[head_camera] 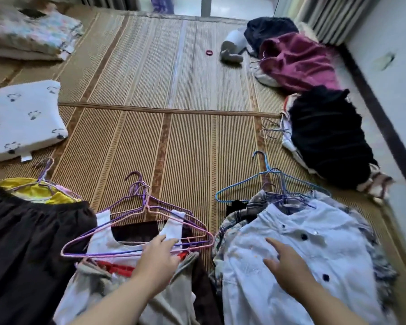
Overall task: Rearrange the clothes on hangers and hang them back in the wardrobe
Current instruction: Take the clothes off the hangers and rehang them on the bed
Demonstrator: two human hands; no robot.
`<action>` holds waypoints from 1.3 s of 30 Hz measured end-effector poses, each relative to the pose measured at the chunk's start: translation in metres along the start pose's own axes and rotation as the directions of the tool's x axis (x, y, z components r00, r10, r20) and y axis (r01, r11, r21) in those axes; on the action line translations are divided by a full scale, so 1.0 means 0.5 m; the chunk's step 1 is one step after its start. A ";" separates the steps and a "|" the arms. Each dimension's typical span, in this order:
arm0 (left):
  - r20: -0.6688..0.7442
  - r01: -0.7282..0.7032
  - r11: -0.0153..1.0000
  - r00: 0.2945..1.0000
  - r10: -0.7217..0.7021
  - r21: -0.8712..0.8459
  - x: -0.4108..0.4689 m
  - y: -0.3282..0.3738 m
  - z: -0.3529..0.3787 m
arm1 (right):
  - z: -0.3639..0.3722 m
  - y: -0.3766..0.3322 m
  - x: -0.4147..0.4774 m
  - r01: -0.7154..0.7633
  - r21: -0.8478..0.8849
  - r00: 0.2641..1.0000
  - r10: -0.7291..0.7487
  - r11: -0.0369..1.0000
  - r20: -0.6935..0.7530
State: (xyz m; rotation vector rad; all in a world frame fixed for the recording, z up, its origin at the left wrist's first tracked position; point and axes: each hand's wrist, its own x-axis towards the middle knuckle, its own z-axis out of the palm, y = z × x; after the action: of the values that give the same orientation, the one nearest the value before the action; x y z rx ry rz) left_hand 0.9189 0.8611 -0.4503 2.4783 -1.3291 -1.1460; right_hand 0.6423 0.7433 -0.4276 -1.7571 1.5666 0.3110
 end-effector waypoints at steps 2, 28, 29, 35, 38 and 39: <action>0.016 -0.041 0.999 0.999 0.040 0.010 0.001 0.065 0.035 | -0.046 0.077 -0.001 -0.059 0.048 0.998 0.061 0.997 -0.035; 0.135 -0.097 0.992 0.987 0.086 0.077 0.109 0.458 0.230 | -0.299 0.361 0.251 0.187 -0.244 0.982 -0.189 0.952 0.016; 0.107 -0.126 0.990 0.987 0.119 0.058 0.091 0.478 0.218 | -0.312 0.364 0.224 0.177 -0.202 0.984 -0.178 0.963 0.010; -0.074 -0.291 0.945 0.956 0.282 -0.153 -0.011 0.528 0.166 | -0.400 0.363 0.108 0.181 -0.015 0.968 -0.181 0.983 -0.174; -0.131 -0.346 0.917 0.936 0.325 -0.199 -0.068 0.554 0.120 | -0.446 0.369 0.036 0.125 -0.047 0.969 -0.132 0.991 -0.210; -0.122 -0.354 0.908 0.934 0.335 -0.225 -0.091 0.561 0.103 | -0.461 0.368 -0.004 0.122 -0.053 0.964 -0.131 0.991 -0.232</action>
State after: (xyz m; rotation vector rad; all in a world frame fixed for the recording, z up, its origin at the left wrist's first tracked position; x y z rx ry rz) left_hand 0.6810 0.7359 -0.3447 1.9946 -1.4327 -1.0403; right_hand 0.4037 0.5978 -0.3343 -1.9720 1.6099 0.0721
